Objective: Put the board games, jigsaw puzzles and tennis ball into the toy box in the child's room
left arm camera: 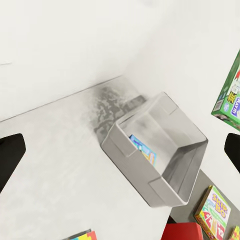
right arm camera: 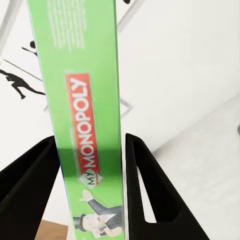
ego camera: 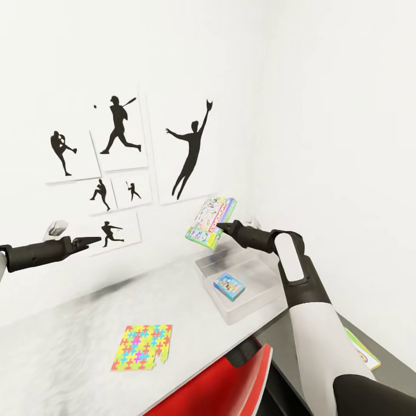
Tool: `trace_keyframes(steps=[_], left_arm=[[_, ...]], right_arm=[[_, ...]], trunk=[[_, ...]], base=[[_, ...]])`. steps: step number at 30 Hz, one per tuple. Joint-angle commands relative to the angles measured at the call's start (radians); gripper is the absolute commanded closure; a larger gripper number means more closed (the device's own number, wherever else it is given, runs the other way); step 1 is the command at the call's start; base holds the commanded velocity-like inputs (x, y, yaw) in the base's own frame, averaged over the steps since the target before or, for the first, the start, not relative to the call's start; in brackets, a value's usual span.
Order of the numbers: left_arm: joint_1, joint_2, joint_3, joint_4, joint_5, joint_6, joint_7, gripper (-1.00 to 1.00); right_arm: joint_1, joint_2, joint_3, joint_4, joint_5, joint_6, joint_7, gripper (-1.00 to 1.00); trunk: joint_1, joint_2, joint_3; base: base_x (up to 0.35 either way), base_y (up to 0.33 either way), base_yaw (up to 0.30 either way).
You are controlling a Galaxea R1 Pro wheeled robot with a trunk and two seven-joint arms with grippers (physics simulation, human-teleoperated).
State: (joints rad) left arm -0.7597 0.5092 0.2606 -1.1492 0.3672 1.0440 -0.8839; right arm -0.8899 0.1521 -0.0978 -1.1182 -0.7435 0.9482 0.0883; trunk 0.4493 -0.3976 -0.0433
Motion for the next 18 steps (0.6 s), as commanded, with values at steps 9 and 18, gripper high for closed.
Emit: trace_keyframes(steps=[9,18], left_arm=[[-0.001,0.000,0.000,0.000,-0.004,0.003,-0.006,-1.00],[-0.001,0.000,0.002,0.000,-0.004,0.003,-0.006,-1.00]], right_arm=[[-0.002,0.000,-0.010,0.005,0.010,0.007,0.007,1.00],[0.002,0.000,-0.014,0.006,0.010,0.011,0.007,1.00]], trunk=[[0.001,-0.002,-0.002],[0.001,-0.002,-0.002]], base=[[0.001,0.000,-0.002],[0.000,0.000,0.000]])
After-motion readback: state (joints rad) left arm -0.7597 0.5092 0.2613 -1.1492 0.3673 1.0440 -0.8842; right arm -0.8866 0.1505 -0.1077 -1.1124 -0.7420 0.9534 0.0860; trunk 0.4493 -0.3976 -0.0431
